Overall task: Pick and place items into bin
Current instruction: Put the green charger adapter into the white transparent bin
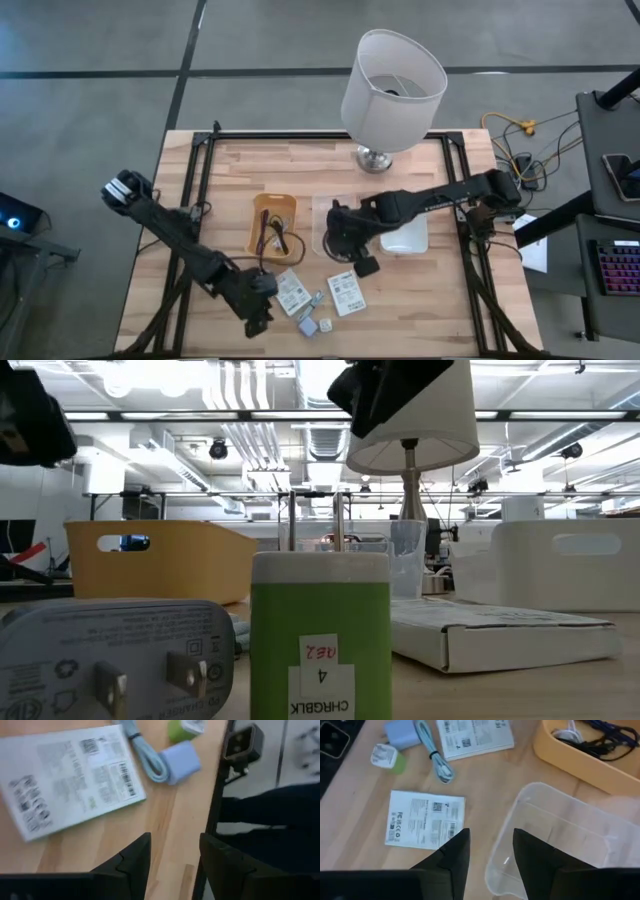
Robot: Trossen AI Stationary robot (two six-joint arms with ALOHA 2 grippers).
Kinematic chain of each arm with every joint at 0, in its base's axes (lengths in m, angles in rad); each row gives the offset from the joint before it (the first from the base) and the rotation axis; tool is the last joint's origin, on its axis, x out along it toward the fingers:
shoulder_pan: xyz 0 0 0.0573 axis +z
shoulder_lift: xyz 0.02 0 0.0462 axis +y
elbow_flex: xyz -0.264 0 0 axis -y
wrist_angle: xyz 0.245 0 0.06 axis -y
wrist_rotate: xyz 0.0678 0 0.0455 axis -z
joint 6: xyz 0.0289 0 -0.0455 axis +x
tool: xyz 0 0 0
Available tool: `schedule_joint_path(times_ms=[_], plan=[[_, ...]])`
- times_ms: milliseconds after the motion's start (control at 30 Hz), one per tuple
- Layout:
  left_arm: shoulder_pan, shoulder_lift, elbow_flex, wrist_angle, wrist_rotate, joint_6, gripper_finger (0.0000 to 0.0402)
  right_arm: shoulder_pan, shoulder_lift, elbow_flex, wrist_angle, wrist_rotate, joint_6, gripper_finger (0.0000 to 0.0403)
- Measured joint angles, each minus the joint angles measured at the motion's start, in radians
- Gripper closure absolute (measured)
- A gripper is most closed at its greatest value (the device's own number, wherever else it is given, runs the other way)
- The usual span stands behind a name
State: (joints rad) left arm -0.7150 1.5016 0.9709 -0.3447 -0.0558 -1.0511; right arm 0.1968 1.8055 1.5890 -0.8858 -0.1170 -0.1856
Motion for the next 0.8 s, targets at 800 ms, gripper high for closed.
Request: schedule_joint_path(times_ms=[800], plan=[[-0.181, 0.001, -0.012, -0.025, -0.203, 0.074, 0.0249, 0.337, 0.218, 0.004, 0.250, 0.194, 0.687, 0.0118]])
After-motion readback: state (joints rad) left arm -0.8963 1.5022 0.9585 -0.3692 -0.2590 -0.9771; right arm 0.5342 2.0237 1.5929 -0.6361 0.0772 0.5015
